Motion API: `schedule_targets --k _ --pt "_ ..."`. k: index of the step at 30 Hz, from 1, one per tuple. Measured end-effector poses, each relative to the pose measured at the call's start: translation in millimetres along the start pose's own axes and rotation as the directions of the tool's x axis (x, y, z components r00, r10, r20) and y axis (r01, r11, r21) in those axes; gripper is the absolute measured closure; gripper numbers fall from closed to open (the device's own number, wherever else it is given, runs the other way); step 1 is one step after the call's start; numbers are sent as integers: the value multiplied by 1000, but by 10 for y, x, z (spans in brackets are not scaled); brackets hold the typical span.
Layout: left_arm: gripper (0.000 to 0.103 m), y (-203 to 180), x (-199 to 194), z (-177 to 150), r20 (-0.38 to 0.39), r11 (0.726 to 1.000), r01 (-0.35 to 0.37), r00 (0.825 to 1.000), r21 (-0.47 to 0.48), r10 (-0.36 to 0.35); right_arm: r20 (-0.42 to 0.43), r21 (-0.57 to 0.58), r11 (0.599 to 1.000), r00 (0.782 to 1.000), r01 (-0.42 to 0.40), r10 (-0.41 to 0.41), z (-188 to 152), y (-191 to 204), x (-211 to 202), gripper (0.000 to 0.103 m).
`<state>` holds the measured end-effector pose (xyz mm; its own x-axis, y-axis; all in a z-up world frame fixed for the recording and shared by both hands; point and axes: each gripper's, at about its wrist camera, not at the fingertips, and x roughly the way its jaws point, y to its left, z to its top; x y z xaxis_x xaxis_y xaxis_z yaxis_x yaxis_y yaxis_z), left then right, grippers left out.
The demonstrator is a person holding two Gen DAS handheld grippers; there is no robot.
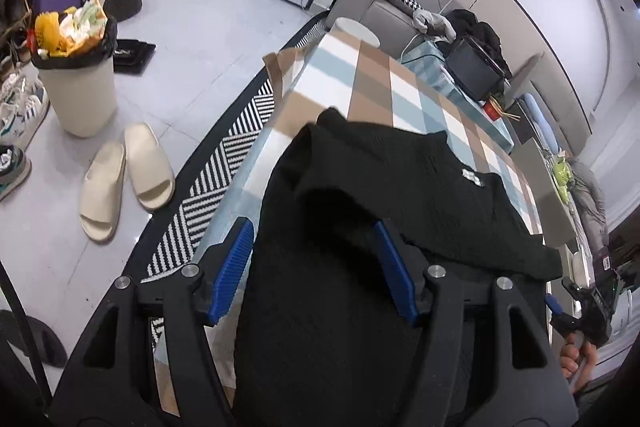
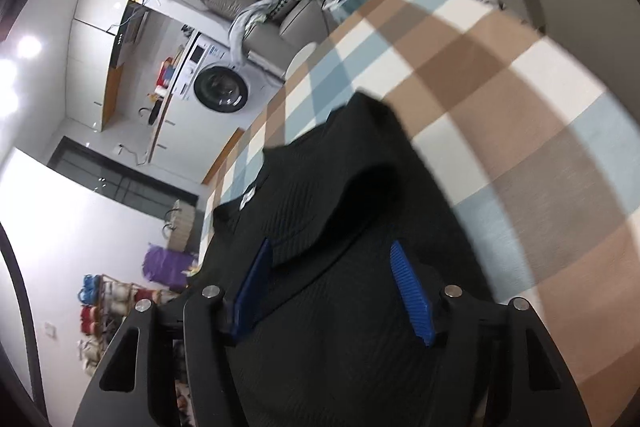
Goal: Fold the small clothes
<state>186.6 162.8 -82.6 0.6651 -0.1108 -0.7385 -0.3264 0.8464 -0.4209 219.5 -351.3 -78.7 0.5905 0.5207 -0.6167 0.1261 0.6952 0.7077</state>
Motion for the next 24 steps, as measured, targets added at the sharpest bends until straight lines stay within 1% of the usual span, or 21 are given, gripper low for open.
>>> schedule_targets --k 2,4,5,6,7,8,9,10,11,13,15,16,18,19,20,21,22,23,24 --pt "43 41 75 -6 -14 1000 -1 1000 -18 1 5 -6 1000 1000 6 -6 -2 15 106 40" --pt "43 65 133 12 1 1000 4 1000 -26 -4 20 -26 999 999 25 -24 29 48 193 40" --pt "45 64 162 38 9 1000 3 1000 -27 -2 32 -25 999 999 35 -34 55 61 232 40" --pt "60 57 184 65 18 1000 15 1000 -28 -15 47 -19 999 998 34 -33 92 59 251 40" --pt "70 38 203 91 26 999 36 999 -23 -36 71 -9 999 997 40 -39 120 61 269 41" --pt "86 9 230 134 25 999 39 999 -14 -38 91 -7 999 995 45 -45 154 70 277 43" --pt "94 -30 253 172 24 999 38 999 3 -38 107 -12 998 993 55 -54 181 96 295 55" --pt "97 -65 262 213 35 999 39 999 14 -39 114 -12 998 991 66 -64 220 104 297 72" --pt "100 -86 262 245 48 999 42 998 18 -43 113 -7 997 991 75 -73 257 117 328 79" --pt "100 -123 276 349 75 998 56 996 17 -57 130 8 997 989 71 -72 331 137 385 98" --pt "100 -151 299 477 88 999 51 995 17 -53 163 12 997 983 79 -80 437 187 448 98" --pt "100 -163 309 556 103 998 62 993 15 -64 173 23 998 983 67 -70 490 208 469 98" --pt "100 -178 331 708 121 998 58 991 7 -58 195 49 999 980 21 -30 622 239 504 98" --pt "100 -189 349 786 127 999 49 991 3 -49 204 66 997 978 25 -38 705 244 535 97" --pt "99 -194 381 861 129 1000 18 991 -9 -17 201 90 995 978 31 -49 799 235 578 96" --pt "94 -189 394 920 127 1000 -12 992 -22 15 201 118 993 978 29 -53 872 218 593 90" --pt "88 -192 422 978 117 999 -36 992 -31 39 218 129 990 973 48 -75 939 217 594 86" --pt "71 -192 433 1003 113 998 -44 992 -34 48 239 118 991 967 64 -91 965 241 559 86" --pt "51 -195 425 1024 118 998 -53 991 -32 56 258 100 992 961 73 -97 979 269 520 86"
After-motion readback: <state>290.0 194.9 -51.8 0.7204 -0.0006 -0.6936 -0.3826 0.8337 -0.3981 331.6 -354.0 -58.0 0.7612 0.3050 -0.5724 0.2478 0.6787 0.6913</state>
